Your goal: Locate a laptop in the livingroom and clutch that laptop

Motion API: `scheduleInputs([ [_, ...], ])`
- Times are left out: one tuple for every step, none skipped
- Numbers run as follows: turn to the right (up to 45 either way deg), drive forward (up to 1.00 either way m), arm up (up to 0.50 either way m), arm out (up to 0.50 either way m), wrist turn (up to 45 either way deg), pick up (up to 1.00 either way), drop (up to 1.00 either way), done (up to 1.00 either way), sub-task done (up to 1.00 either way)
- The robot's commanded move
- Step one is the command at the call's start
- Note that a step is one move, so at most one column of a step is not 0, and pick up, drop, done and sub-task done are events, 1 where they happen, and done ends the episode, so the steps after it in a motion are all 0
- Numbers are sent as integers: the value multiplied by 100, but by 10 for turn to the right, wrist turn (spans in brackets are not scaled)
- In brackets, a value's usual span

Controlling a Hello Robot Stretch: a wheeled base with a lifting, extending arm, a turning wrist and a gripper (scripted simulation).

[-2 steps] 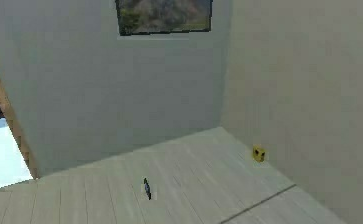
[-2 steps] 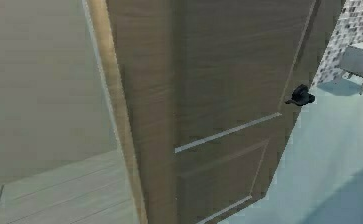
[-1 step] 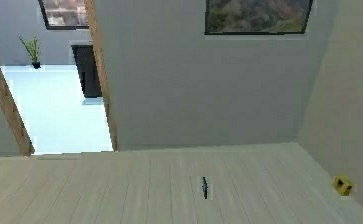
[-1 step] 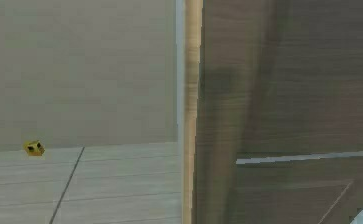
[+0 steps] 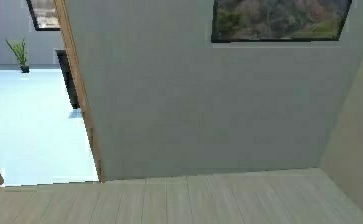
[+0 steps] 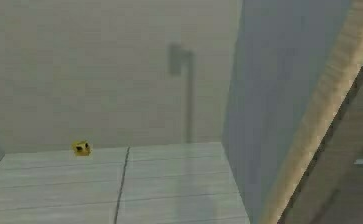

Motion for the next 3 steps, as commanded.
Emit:
scheduleInputs([
  [-450,0,0,0,0,0,0,0,0],
  [-450,0,0,0,0,0,0,0,0],
  [-60,0,0,0,0,0,0,0,0],
])
